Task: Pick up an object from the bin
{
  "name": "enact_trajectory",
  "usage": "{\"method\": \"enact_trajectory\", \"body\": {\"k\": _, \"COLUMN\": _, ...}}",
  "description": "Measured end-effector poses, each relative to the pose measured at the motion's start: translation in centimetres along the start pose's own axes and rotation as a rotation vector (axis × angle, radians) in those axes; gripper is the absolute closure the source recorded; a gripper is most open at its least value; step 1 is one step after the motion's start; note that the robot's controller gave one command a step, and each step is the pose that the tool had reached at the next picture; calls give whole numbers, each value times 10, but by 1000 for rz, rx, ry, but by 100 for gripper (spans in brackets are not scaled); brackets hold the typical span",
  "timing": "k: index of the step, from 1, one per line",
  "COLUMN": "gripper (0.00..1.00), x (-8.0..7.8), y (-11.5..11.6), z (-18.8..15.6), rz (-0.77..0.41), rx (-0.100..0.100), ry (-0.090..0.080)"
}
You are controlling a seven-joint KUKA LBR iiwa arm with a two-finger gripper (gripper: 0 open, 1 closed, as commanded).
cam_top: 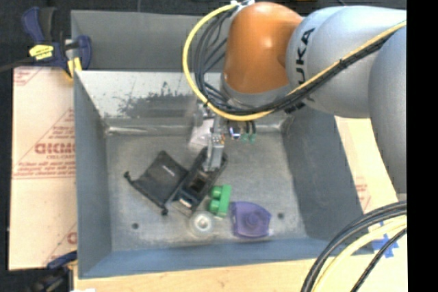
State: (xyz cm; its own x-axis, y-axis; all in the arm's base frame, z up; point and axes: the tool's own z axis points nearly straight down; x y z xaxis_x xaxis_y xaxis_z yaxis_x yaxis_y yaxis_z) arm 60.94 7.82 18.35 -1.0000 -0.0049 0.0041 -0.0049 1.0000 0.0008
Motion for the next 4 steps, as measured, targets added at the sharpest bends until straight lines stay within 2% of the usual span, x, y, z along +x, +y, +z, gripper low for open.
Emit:
{"method": "enact_trajectory", "body": {"k": 1, "gripper": 0, "x": -1, "y": 0, "z": -5, "rz": 1, "rx": -1, "ry": -6}}
{"method": "enact_trajectory", "body": {"k": 2, "gripper": 0, "x": 7, "y": -9, "z": 34, "rz": -125, "rx": 2, "ry": -11}}
{"method": "enact_trajectory", "body": {"k": 3, "gripper": 0, "x": 21, "y": -17, "z": 57, "rz": -444, "rx": 2, "ry": -6}}
{"method": "enact_trajectory", "body": {"k": 4, "gripper": 0, "x": 3, "y": -19, "z": 56, "rz": -471, "rx": 3, "ry": -9}}
